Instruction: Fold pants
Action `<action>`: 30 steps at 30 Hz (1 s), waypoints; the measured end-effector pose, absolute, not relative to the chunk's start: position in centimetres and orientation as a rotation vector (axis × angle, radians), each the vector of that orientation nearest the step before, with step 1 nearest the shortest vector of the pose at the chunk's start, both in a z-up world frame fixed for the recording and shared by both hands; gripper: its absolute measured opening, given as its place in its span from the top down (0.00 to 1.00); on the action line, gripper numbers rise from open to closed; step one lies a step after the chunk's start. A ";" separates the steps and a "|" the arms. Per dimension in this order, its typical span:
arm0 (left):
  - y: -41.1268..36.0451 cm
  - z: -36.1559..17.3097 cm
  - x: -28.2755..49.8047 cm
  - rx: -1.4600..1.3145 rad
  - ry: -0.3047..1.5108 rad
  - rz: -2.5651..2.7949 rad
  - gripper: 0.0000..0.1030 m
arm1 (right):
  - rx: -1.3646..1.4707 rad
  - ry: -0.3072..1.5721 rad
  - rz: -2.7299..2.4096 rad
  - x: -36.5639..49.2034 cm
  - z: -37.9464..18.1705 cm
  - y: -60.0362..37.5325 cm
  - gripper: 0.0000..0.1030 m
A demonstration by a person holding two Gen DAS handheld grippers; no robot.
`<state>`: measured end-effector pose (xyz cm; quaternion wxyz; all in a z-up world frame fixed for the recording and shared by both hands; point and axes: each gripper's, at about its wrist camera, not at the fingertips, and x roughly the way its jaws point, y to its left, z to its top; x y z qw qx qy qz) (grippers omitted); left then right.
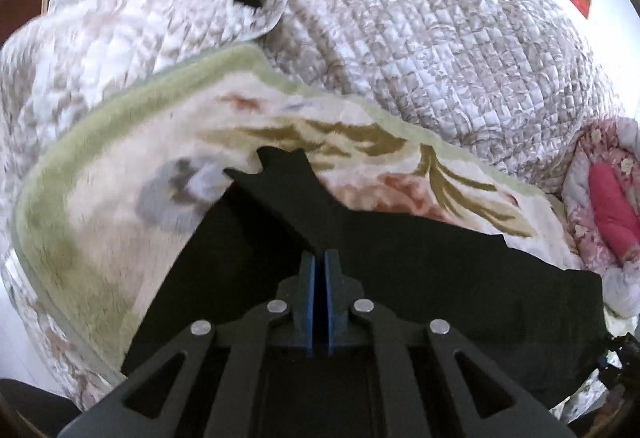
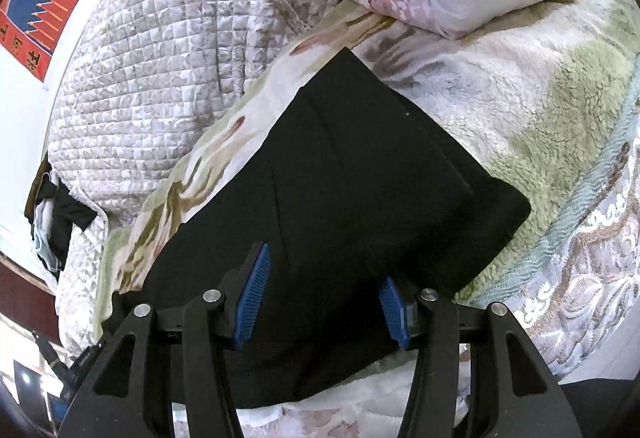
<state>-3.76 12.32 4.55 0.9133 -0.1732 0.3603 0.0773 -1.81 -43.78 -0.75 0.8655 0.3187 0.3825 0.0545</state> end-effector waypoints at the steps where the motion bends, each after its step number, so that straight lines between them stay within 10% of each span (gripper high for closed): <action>1: 12.6 4.2 -3.5 -0.382 0.761 0.155 0.93 | 0.667 0.803 0.116 -1.8 -0.7 -43.8 0.49; 5: 13.7 3.0 -3.1 -0.466 0.784 0.146 0.71 | 0.667 0.803 0.115 -1.8 -0.7 -43.8 0.49; 12: 14.7 2.5 -1.9 -0.532 0.787 0.138 0.62 | 0.670 0.795 0.112 -1.8 -0.6 -43.9 0.49; 15: 14.7 2.4 -0.8 -0.514 0.786 0.140 0.64 | 0.684 0.783 0.110 -1.7 -0.3 -44.2 0.49; 17: 14.7 2.2 0.0 -0.506 0.800 0.166 0.96 | 0.685 0.780 0.103 -1.5 -0.1 -44.3 0.50; 22: 14.4 3.9 -1.6 -0.447 0.759 0.228 0.96 | 0.663 0.781 0.038 -1.5 0.3 -44.8 0.89; 30: 14.8 7.2 -6.7 -0.408 0.704 0.237 0.96 | 0.651 0.688 0.084 -3.3 3.0 -45.0 0.93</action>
